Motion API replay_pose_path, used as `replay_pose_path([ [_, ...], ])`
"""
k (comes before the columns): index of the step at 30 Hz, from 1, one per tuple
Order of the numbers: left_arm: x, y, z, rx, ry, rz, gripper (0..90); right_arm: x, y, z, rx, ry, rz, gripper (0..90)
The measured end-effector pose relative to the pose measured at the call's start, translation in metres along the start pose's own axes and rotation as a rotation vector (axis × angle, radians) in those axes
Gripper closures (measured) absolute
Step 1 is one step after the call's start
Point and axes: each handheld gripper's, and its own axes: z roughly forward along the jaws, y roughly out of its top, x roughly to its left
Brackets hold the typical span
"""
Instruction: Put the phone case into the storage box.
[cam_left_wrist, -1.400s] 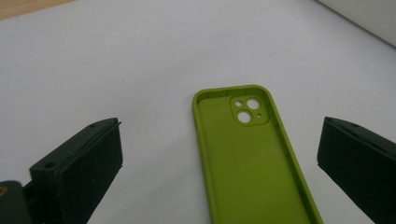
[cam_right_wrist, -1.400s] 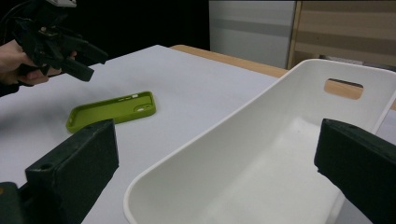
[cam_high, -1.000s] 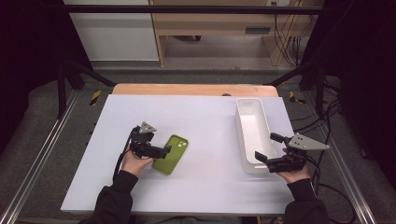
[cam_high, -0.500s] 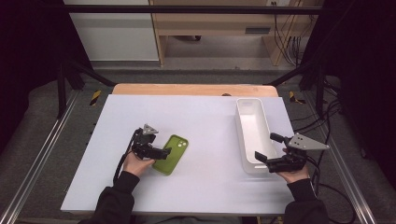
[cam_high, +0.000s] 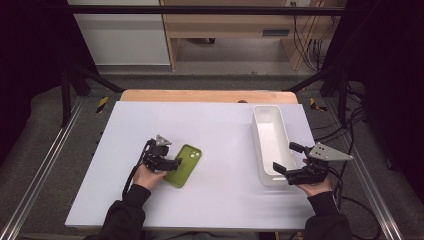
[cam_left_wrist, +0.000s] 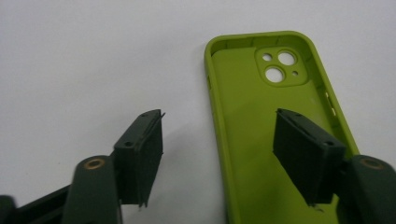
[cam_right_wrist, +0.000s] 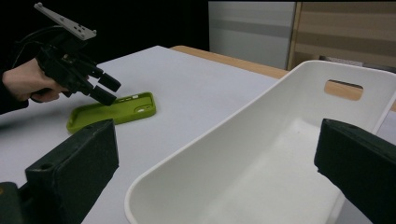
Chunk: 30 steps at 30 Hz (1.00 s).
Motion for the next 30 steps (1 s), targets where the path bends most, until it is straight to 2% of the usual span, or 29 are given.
replay_pose_path([
  [12, -0.0010, -0.0007, 0.0034, 0.034, -0.016, -0.008, 59.5, 0.0000, 0.0000, 0.0002, 0.001, 0.000, 0.000, 0.0],
  [19, -0.0006, -0.0006, 0.0036, 0.038, -0.022, -0.020, 71.4, 0.0000, 0.0000, 0.0001, 0.001, 0.001, 0.000, 0.1],
  [30, 0.0003, -0.0002, 0.0030, 0.042, -0.020, -0.036, 81.9, -0.0002, 0.0002, 0.0001, -0.003, 0.001, -0.001, 0.0],
])
